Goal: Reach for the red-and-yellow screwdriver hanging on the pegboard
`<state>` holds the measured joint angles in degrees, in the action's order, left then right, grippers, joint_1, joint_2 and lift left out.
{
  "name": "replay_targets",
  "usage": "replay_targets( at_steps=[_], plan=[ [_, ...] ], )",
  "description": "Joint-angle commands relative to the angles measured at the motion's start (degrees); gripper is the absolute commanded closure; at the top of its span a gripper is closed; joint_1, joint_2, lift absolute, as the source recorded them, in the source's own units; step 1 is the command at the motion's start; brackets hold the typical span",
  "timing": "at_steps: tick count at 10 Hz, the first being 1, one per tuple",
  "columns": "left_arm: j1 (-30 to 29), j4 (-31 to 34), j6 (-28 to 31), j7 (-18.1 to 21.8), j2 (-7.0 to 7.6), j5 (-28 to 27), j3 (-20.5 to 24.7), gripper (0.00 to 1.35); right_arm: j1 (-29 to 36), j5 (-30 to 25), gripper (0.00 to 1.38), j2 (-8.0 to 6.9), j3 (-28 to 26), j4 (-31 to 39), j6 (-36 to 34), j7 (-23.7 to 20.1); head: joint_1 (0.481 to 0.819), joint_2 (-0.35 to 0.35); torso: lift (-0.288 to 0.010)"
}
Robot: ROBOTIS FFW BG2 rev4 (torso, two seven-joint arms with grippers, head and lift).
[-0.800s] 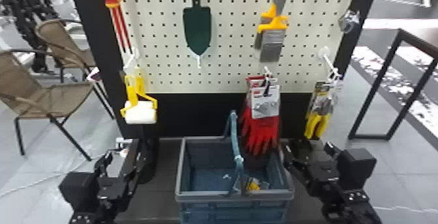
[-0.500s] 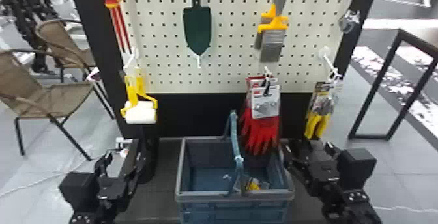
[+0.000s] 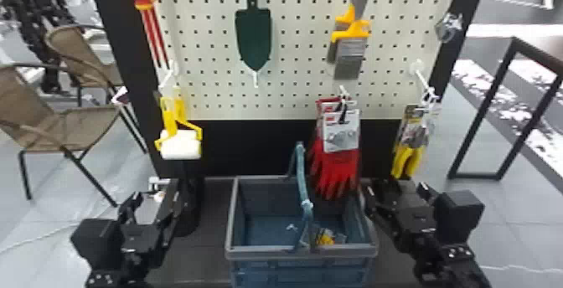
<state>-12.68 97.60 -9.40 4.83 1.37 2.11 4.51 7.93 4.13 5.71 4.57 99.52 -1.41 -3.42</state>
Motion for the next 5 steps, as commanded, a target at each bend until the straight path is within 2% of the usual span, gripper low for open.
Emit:
replay_targets(
  at_steps=[1, 3, 5],
  plan=[
    [0.1, 2.2, -0.4, 0.1, -0.23, 0.4, 1.6, 0.51, 0.1, 0.0, 0.16, 0.00, 0.0, 0.0, 0.0, 0.0, 0.549, 0.000, -0.100],
    [0.6, 6.9, 0.9, 2.0, -0.84, 0.4, 5.3, 0.51, 0.1, 0.1, 0.16, 0.00, 0.0, 0.0, 0.2, 0.0, 0.549, 0.000, -0.100],
    [3.1, 10.1, 5.9, 9.1, -1.52, 1.8, 10.7, 0.51, 0.2, 0.1, 0.16, 0.00, 0.0, 0.0, 0.2, 0.0, 0.549, 0.000, -0.100]
  ],
)
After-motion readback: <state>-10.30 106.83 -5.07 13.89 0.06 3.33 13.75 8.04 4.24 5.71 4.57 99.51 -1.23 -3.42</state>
